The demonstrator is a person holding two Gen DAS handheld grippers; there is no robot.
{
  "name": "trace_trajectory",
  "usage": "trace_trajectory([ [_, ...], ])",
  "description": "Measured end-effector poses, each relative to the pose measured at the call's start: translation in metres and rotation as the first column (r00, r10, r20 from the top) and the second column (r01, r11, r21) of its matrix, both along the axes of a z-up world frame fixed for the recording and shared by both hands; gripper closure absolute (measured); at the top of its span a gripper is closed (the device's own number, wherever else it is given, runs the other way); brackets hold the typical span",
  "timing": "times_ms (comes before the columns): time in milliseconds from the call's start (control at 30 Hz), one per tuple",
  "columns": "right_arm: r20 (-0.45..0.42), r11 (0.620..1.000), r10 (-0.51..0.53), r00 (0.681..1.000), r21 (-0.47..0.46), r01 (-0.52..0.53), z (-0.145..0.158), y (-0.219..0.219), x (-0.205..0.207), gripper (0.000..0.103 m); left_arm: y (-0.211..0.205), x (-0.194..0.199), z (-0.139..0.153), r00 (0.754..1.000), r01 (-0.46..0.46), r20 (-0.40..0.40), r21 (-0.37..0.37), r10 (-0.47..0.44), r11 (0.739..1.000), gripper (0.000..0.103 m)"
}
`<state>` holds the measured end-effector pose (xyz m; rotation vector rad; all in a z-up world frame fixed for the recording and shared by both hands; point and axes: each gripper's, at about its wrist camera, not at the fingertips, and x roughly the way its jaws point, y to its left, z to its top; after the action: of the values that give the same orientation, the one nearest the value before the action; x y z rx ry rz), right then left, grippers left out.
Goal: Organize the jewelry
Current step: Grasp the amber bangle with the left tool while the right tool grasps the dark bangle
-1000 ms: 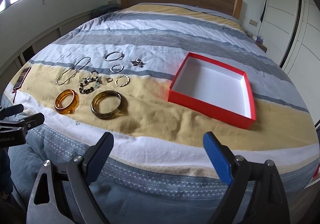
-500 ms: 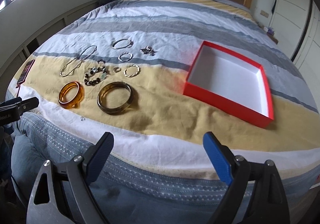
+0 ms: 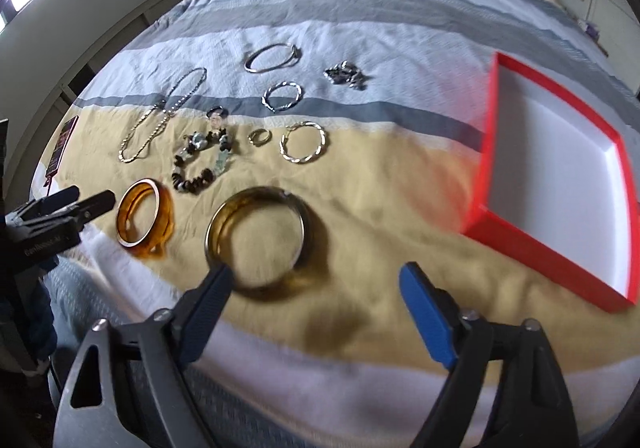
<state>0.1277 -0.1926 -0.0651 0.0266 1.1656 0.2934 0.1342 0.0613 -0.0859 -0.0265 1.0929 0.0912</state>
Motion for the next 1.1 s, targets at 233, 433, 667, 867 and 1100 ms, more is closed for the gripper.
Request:
trace_trajectory([
  [233, -0.038, 0.999, 0.033, 0.999, -0.024, -0.034, -0.026, 0.012, 0.021, 0.053, 0.003, 0.01, -0.033, 0.997, -0.008, -0.08, -0.028, 0.006, 1.0, 0.029],
  [433, -0.007, 0.99, 0.098, 0.995, -0.097, -0.099, -0.038, 0.025, 0.021, 0.056, 0.007, 0.013, -0.043, 0.992, -0.02, -0.122, -0.041, 0.015, 0.999, 0.023],
  [667, 0.014, 0.98, 0.152, 0.988, -0.135, -0.148, -0.039, 0.029, 0.02, 0.072, 0.0, 0.008, -0.04, 0.996, -0.001, -0.093, 0.0, 0.001, 1.0, 0.033],
  [867, 0.015, 0.977, 0.163, 0.987, -0.139, -0.159, -0.03, 0.037, 0.021, 0.094, -0.025, 0.002, -0.027, 0.995, 0.063, -0.084, 0.037, -0.06, 0.997, 0.078],
  [1100, 0.087, 0.986, 0.14, 0.986, -0.105, -0.131, 0.011, 0.025, -0.001, 0.095, -0.039, -0.002, -0.014, 0.996, 0.059, -0.073, 0.06, -0.054, 0.996, 0.093],
])
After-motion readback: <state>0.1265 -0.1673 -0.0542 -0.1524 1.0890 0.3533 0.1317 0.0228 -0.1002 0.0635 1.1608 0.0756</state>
